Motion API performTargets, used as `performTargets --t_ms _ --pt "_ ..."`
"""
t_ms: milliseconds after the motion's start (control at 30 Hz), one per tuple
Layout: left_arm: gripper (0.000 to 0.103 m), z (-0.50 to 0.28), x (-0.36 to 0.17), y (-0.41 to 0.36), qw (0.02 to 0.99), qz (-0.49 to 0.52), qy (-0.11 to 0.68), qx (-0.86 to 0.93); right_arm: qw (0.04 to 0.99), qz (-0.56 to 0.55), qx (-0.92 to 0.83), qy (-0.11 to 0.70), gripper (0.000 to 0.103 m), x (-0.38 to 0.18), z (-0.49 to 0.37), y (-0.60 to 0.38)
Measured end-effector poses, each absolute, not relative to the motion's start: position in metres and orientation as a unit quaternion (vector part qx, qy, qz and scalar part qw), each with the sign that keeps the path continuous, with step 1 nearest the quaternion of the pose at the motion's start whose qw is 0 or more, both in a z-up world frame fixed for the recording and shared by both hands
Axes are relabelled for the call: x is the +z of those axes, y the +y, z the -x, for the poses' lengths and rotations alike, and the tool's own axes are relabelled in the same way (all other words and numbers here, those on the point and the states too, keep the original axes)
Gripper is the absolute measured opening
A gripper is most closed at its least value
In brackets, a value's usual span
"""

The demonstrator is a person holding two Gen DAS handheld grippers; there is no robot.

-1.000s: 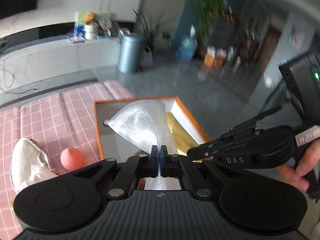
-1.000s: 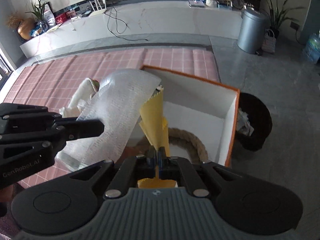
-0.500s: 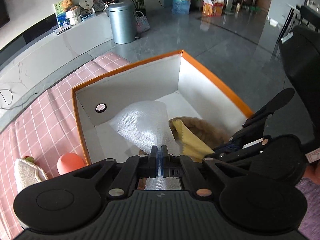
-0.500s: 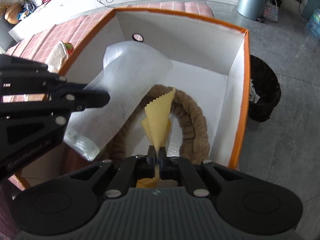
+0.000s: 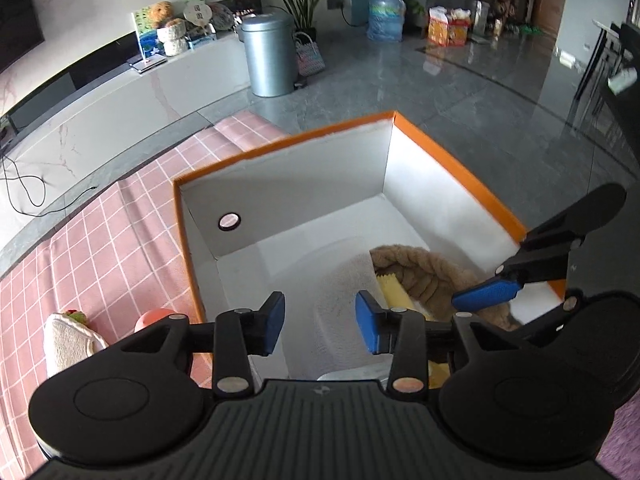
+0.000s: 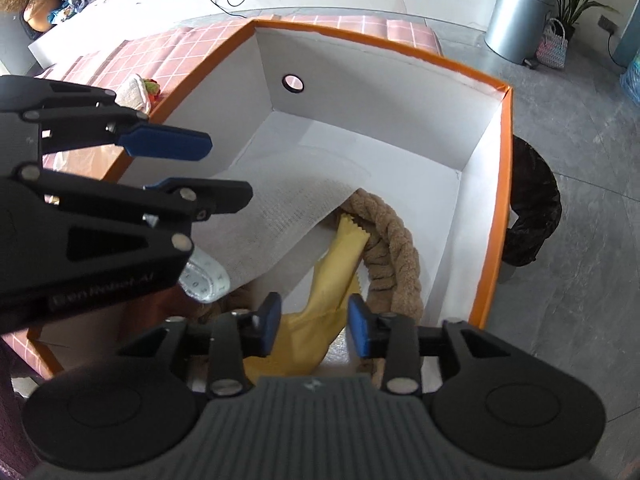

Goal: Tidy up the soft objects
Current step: 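Carry the clear bag and yellow cloth over the orange box, then open both tools over the box and return them to the table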

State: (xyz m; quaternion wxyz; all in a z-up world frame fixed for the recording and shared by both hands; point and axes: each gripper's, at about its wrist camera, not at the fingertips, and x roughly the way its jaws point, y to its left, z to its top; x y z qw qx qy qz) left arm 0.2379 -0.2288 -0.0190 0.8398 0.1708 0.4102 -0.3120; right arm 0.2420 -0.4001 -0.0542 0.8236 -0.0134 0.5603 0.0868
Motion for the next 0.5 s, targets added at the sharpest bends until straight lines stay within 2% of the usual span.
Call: performTargets --t_ms 300,500 --pt "0.049 -0.222 0.012 -0.205 0.86 -0.119 0.377 -0.323 0.841 0.025 0.074 0.535 0.055 -0.028 -0.226 -0.399" --pt "0.049 -0.204 0.034 -0.175 0.881 -0.079 0.341 -0.317 0.867 0.034 0.069 0.492 0.058 -0.006 -0.207 -0.382"
